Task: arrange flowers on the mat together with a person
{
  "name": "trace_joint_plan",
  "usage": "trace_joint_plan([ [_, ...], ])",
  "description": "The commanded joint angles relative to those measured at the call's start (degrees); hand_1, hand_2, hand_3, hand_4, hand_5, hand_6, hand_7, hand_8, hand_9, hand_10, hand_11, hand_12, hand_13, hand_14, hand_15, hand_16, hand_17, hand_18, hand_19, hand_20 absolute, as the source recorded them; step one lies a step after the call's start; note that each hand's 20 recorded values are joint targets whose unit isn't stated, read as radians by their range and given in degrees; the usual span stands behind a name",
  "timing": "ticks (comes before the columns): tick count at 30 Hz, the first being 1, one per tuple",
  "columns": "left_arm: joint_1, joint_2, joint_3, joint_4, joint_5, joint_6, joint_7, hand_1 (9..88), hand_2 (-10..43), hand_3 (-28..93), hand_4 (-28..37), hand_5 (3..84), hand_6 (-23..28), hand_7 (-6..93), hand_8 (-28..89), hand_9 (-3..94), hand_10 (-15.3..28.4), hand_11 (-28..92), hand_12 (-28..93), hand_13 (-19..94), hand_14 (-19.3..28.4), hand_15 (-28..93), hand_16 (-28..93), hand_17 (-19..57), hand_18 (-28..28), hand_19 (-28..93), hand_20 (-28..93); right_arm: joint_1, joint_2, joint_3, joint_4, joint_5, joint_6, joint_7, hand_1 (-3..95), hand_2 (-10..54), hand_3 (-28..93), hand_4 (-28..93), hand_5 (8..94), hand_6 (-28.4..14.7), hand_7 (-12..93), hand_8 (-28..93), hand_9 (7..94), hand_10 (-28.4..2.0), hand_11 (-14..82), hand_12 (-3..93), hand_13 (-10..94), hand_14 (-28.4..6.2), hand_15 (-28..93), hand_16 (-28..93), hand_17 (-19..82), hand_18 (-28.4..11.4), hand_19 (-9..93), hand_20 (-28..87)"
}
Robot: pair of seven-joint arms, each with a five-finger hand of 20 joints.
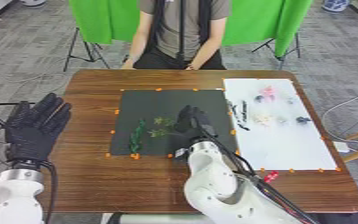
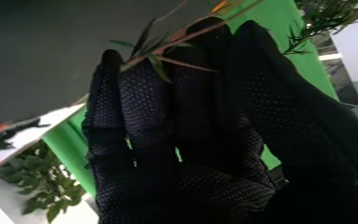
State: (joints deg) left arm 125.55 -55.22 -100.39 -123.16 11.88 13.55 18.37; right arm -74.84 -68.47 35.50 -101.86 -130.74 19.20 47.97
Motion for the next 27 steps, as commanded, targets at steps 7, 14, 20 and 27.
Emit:
trace_joint_plan([
  [7,0.22,0.41,0.81,0.62,-0.94,0.16,0.19,26.4,11.6,73,-28.3,47.8,9.2,18.4,-8,38.0,15.5,18,12,27,15.8,32,-5,-3.7,11.0,26,11,-1.09,-0.94,-0.07,-1.01,2.30,-0.96,1.14,50.9,-9.5,71,-22,66.4,-4.8,22,0,67.2,-13.7,34.7,51.2,52,-17.6,70,32,22,-24.7,74,17],
  [14,1.65,-0.86,-0.16,0.08,-1.03,-0.06,1.21,26.3,11.5,73,-28.3,47.6,9.1,18.5,-8,37.8,15.4,18,12,27,15.6,32,-5,-3.6,10.8,26,11,-2.11,2.20,0.85,-3.86,2.11,-3.68,0.33,39.7,-9.1,75,-19,61.2,-6.7,16,-11,62.0,-17.6,45.8,34.8,49,-19.8,71,30,21,-25.2,75,14],
  [20,3.83,-1.70,-1.82,-0.75,-1.05,-0.02,2.53,26.5,11.5,73,-28.3,47.8,9.2,18.5,-8,37.9,15.6,18,12,27,15.7,32,-5,-3.6,10.8,26,11,-5.63,5.12,4.43,-7.14,2.78,-5.30,2.70,28.4,6.2,73,-18,62.1,-8.5,15,-10,58.8,-21.3,50.0,35.2,45,-23.8,74,32,20,-26.9,78,14],
  [27,4.63,-1.98,-2.07,-1.06,-1.93,0.77,3.53,26.6,11.6,73,-28.3,48.0,9.2,18.7,-8,38.3,15.9,19,13,27,16.0,32,-5,-3.6,10.8,26,11,-7.84,6.95,5.49,-8.76,4.37,-9.87,2.90,25.7,10.0,73,-16,64.8,-9.5,15,-9,57.4,-23.1,53.3,38.1,43,-26.2,76,34,19,-28.3,80,13],
])
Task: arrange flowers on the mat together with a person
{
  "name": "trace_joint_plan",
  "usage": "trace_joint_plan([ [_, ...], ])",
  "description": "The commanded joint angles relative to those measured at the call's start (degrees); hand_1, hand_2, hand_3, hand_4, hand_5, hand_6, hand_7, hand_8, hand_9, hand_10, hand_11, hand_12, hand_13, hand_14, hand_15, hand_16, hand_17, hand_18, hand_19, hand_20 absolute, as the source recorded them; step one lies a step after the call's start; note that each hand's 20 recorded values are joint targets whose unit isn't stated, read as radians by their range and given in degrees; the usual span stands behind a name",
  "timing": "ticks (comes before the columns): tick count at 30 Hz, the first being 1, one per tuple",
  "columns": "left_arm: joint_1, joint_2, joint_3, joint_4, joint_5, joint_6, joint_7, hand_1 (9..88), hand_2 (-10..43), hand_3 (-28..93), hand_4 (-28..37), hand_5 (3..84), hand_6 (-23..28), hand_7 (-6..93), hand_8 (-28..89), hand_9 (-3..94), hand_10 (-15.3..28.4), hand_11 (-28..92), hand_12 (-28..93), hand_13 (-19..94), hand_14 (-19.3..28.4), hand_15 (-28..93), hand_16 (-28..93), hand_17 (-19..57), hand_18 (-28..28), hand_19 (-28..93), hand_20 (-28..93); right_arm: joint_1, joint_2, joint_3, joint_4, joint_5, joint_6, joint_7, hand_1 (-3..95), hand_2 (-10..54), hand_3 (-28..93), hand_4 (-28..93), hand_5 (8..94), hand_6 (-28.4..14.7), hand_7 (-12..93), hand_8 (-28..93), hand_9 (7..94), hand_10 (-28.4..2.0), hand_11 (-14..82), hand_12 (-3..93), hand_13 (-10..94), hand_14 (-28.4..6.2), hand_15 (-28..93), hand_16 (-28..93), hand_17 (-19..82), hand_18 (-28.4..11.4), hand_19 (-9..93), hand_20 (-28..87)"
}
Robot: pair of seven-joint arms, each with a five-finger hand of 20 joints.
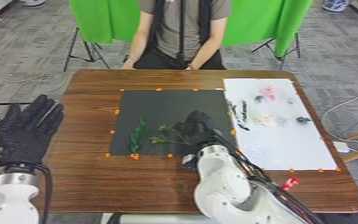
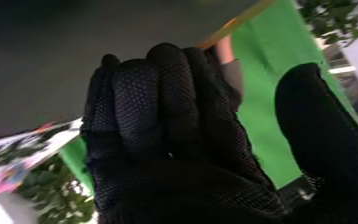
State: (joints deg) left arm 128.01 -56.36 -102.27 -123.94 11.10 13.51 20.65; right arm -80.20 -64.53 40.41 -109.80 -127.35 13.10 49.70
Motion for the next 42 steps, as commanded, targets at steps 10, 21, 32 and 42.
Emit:
trace_joint_plan([
  [10,2.59,-1.00,-0.01,-0.41,-1.14,0.88,1.35,25.9,12.4,72,-28.3,48.3,9.2,19.2,-8,38.6,15.7,19,13,27,15.9,33,-5,-3.6,10.7,26,11,-2.70,2.84,-1.23,-3.04,2.88,-7.77,-0.30,25.6,11.3,72,-16,71.8,-7.0,24,-9,58.3,-23.1,58.7,44.8,45,-26.6,78,40,20,-28.4,82,14],
  [21,2.26,-1.23,0.49,0.29,-1.51,1.14,1.33,25.4,12.6,73,-28.3,48.3,9.0,19.7,-8,38.6,15.5,19,12,28,15.4,32,-5,-3.3,10.6,26,11,-2.81,1.29,-3.06,-4.40,4.20,-10.58,-2.69,24.8,12.4,72,-16,72.6,-6.3,28,-9,60.2,-22.8,58.2,45.8,46,-26.3,77,42,21,-28.4,82,16],
  [32,2.99,-1.67,-0.04,-0.02,-1.43,1.18,1.15,26.0,12.5,73,-28.3,48.8,9.3,19.6,-9,39.2,16.2,19,12,28,15.9,33,-4,-3.5,10.8,26,11,-3.57,1.09,-2.17,-4.42,3.82,-11.08,-1.92,24.9,12.5,71,-16,72.5,-6.5,26,-9,60.2,-23.0,57.3,45.0,46,-26.4,77,41,21,-28.4,81,16],
  [42,3.84,-2.68,-1.27,-0.81,-1.33,0.91,2.24,26.2,12.6,73,-28.3,48.9,9.5,19.5,-9,39.4,16.3,19,12,28,16.2,34,-5,-3.8,11.2,27,11,-5.12,7.08,2.66,-9.97,6.09,-3.22,-1.83,24.7,12.5,71,-16,72.9,-6.1,35,-8,63.3,-22.4,58.3,44.2,50,-25.7,77,40,22,-28.4,83,18],
])
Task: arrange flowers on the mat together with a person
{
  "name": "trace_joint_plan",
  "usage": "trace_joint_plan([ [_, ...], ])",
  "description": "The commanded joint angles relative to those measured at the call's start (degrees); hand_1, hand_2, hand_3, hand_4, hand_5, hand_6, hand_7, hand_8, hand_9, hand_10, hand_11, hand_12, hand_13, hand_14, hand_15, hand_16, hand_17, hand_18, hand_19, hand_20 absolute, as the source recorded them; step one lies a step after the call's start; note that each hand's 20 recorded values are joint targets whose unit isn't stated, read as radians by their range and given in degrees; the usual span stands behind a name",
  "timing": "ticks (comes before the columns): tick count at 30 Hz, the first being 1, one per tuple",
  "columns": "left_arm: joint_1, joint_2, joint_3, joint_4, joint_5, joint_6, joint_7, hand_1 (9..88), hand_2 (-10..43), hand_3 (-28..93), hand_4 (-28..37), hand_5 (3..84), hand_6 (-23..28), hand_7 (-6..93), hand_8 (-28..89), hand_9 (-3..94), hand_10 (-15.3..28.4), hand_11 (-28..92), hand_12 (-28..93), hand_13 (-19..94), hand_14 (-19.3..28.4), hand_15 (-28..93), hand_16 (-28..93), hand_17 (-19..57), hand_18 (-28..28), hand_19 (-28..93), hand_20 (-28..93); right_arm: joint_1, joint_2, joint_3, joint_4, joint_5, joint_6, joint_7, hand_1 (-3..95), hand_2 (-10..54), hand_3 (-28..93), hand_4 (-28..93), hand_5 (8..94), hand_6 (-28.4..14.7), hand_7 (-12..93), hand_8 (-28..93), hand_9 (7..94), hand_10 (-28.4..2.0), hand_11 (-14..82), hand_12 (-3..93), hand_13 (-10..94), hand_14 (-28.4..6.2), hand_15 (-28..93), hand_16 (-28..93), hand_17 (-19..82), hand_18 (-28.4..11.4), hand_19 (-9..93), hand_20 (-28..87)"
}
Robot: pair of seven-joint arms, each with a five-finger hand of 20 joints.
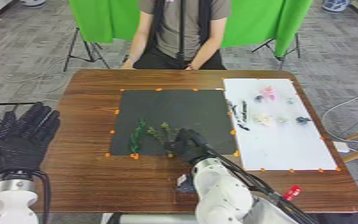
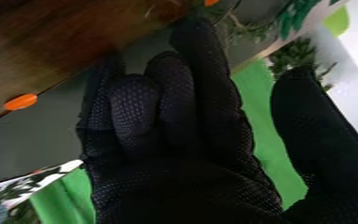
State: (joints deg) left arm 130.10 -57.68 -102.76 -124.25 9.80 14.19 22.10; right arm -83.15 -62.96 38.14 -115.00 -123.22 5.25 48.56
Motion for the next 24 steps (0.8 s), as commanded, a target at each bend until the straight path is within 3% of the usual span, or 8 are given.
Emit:
trace_joint_plan([
  [1,1.56,-1.21,-0.69,-0.55,0.07,0.15,0.92,26.2,12.6,73,-28.3,48.9,9.5,19.5,-9,39.4,16.3,19,12,28,16.2,34,-5,-3.8,11.2,27,11,-2.59,6.32,6.48,-5.29,3.07,6.08,-0.85,24.7,12.4,71,-15,72.9,-6.1,35,-8,63.3,-22.3,58.2,44.3,50,-25.7,77,40,22,-28.4,83,18],
  [6,1.87,-0.68,-1.20,-0.91,0.49,0.28,1.43,26.2,12.5,72,-28.3,49.1,9.7,18.9,-9,39.7,16.3,19,12,29,15.9,33,-6,-3.5,11.1,27,11,-3.68,8.56,13.88,-5.38,5.90,12.29,-1.24,24.6,12.1,71,-16,70.1,-6.5,33,-9,61.5,-22.5,52.5,39.4,48,-25.1,74,36,20,-28.4,80,16],
  [9,1.13,0.25,-1.45,0.06,-0.52,1.22,2.44,26.2,12.5,72,-28.3,49.1,9.6,18.4,-9,39.8,16.3,19,11,29,15.8,32,-6,-3.5,11.0,27,11,-3.09,10.76,17.48,-5.17,7.46,15.15,-1.49,24.3,12.2,71,-16,70.3,-6.4,32,-10,63.2,-22.0,52.0,37.8,49,-24.3,74,34,21,-28.1,80,16],
  [10,0.74,0.37,-1.71,0.15,-1.14,1.37,2.96,26.2,12.5,72,-28.3,49.1,9.6,18.3,-9,39.9,16.3,19,11,29,15.8,32,-6,-3.5,11.0,27,11,-3.81,11.55,19.84,-5.12,9.44,17.28,-3.55,24.3,12.2,71,-16,70.3,-6.3,32,-10,63.3,-22.0,51.9,37.6,49,-24.1,74,33,22,-28.0,80,16],
  [17,0.45,0.43,-3.32,0.05,-0.70,1.20,3.05,26.1,12.6,72,-28.3,49.1,9.5,17.4,-9,40.2,16.1,19,11,29,15.1,31,-6,-3.3,10.9,27,11,-10.37,15.01,33.03,-7.41,25.28,32.15,-9.67,22.0,12.3,71,-17,68.8,-6.5,27,-10,64.7,-21.1,42.4,30.5,49,-21.7,68,27,22,-26.4,78,13],
  [20,0.87,0.83,-4.04,-0.08,-1.85,1.88,3.55,26.1,12.5,72,-28.3,48.1,9.3,16.7,-9,38.7,15.5,18,11,29,15.1,30,-6,-3.3,10.9,27,11,-15.02,16.93,39.80,-6.79,43.05,32.56,-25.79,21.4,12.5,71,-17,67.6,-6.7,25,-10,64.1,-20.9,35.6,27.1,49,-20.2,62,24,21,-24.9,74,12],
  [22,1.53,1.58,-4.69,-0.07,-2.26,2.00,3.59,26.1,12.4,72,-28.3,46.9,8.7,16.2,-9,36.5,15.0,17,10,29,15.1,30,-6,-3.4,10.9,27,11,-16.36,18.71,41.97,-7.02,44.17,31.81,-23.54,21.1,13.1,72,-18,65.5,-6.9,25,-10,62.3,-21.2,31.1,25.3,47,-20.4,57,21,19,-23.5,70,10],
  [24,1.60,2.95,-5.09,0.23,-3.24,1.19,3.68,26.0,12.3,72,-28.3,45.8,8.3,15.5,-9,35.4,14.7,17,10,29,14.8,29,-6,-3.4,10.9,27,11,-19.05,19.60,45.08,-6.64,49.39,30.78,-28.65,20.8,13.5,72,-18,64.2,-6.8,24,-11,61.4,-21.3,27.4,23.8,47,-19.7,53,18,19,-22.7,67,9],
])
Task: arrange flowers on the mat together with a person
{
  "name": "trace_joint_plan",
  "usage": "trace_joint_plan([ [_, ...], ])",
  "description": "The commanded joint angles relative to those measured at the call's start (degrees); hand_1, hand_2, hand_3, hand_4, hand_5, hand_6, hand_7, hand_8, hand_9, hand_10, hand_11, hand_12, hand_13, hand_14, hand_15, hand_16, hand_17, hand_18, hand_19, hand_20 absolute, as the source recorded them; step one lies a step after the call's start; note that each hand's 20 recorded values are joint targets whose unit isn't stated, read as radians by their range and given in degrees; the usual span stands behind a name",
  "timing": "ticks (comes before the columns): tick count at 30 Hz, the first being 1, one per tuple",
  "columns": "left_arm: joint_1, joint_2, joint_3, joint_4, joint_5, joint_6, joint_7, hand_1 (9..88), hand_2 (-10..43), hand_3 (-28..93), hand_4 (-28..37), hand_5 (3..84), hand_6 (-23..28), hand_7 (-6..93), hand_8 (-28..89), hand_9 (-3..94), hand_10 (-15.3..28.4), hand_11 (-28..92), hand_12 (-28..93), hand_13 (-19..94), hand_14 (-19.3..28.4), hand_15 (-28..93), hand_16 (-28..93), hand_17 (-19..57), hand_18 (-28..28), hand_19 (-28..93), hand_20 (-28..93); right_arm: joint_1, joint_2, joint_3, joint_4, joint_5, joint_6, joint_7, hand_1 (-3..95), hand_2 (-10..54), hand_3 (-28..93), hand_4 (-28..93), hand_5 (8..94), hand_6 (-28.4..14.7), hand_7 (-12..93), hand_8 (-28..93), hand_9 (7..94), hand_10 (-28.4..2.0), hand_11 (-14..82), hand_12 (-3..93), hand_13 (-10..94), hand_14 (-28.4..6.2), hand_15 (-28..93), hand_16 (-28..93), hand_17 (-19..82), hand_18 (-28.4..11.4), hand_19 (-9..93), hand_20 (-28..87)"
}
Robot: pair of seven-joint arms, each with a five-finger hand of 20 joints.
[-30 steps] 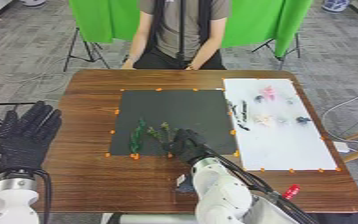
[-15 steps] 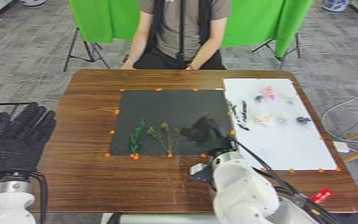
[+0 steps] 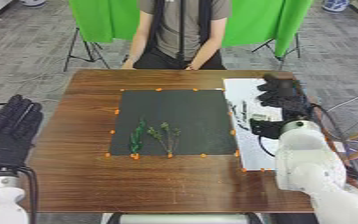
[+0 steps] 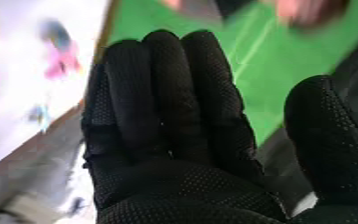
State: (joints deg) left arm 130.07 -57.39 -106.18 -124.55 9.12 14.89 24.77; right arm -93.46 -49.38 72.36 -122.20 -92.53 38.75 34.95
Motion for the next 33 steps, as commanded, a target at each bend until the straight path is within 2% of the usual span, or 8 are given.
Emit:
trace_joint_plan([
  [1,1.59,3.02,-2.04,0.67,-2.40,-0.11,0.59,26.0,12.4,72,-28.3,45.7,8.2,15.2,-9,35.3,14.7,16,10,28,14.7,29,-6,-3.4,10.9,27,11,-10.80,5.87,13.66,0.76,23.31,-5.64,-19.16,20.5,13.5,72,-18,63.2,-6.6,24,-11,60.7,-21.4,24.5,22.7,47,-19.4,50,17,18,-22.0,64,8],
  [4,1.20,3.62,-2.77,0.04,-2.35,-0.35,0.18,25.5,12.5,72,-28.3,44.6,7.8,14.4,-9,34.8,14.7,16,10,27,14.3,27,-7,-3.4,10.7,27,11,-14.72,4.64,20.23,1.93,35.82,-14.91,-28.79,20.0,13.0,73,-19,57.9,-5.9,22,-11,54.4,-21.0,17.2,20.2,42,-18.3,39,14,15,-20.1,57,6],
  [6,0.86,3.67,-2.81,-0.96,-2.08,1.21,-0.26,25.2,12.5,72,-28.3,41.9,6.9,13.5,-10,32.9,14.2,15,9,26,14.1,26,-6,-3.5,10.7,27,10,-14.67,4.69,20.46,2.09,37.83,-13.66,-30.30,20.4,13.3,72,-20,54.9,-6.0,21,-11,51.0,-20.8,14.4,19.3,39,-17.7,35,15,14,-19.5,53,6],
  [9,0.60,3.57,-2.76,-1.28,-1.91,0.19,0.00,25.6,12.0,73,-28.3,37.2,5.7,12.6,-10,27.5,12.8,13,9,23,13.2,25,-6,-3.7,10.5,27,10,-16.39,3.01,24.43,2.45,41.66,-20.03,-33.91,20.4,13.5,73,-20,54.2,-5.5,21,-11,51.2,-20.4,13.7,18.6,40,-17.3,33,15,13,-19.0,50,7],
  [15,0.37,2.95,-2.60,-1.03,-2.99,-0.84,1.02,26.4,11.4,72,-28.3,35.9,5.5,12.8,-10,26.1,12.5,13,8,21,11.6,21,-7,-3.8,9.9,26,10,-16.56,2.08,25.50,2.40,45.08,-24.30,-38.14,19.6,12.9,73,-20,51.9,-4.6,19,-11,47.9,-19.1,9.6,17.6,37,-16.3,24,16,13,-18.1,44,8],
  [26,-0.96,2.47,-3.42,0.09,-2.12,-2.36,1.83,26.4,11.3,72,-28.3,37.6,6.1,12.1,-10,28.4,13.2,14,7,20,11.5,20,-6,-3.9,9.7,26,10,-15.41,1.62,25.23,3.99,44.56,-28.93,-37.43,18.8,11.9,73,-20,49.8,-4.2,17,-10,44.8,-18.8,7.5,17.9,33,-15.7,18,18,11,-18.1,41,10],
  [31,-2.21,4.90,-1.87,0.85,-2.79,-1.42,0.04,26.0,11.8,71,-28.3,38.6,6.4,11.3,-10,29.4,13.5,14,7,20,11.4,20,-6,-3.8,9.6,26,10,-20.72,0.23,29.73,3.25,45.22,-30.32,-37.98,18.6,9.3,72,-20,46.5,-4.1,15,-9,41.1,-18.2,4.7,17.2,30,-14.8,12,19,10,-17.6,38,10],
  [33,-1.76,8.61,-2.87,0.83,-2.38,-1.75,-0.84,25.8,12.0,71,-28.3,38.4,6.4,11.0,-10,29.2,13.5,14,7,20,11.3,20,-6,-3.8,9.6,25,10,-22.72,-0.14,30.46,2.97,46.08,-30.07,-39.83,18.0,8.4,72,-20,44.7,-4.2,14,-9,39.1,-17.9,3.9,17.0,29,-14.6,10,20,10,-17.5,37,11],
])
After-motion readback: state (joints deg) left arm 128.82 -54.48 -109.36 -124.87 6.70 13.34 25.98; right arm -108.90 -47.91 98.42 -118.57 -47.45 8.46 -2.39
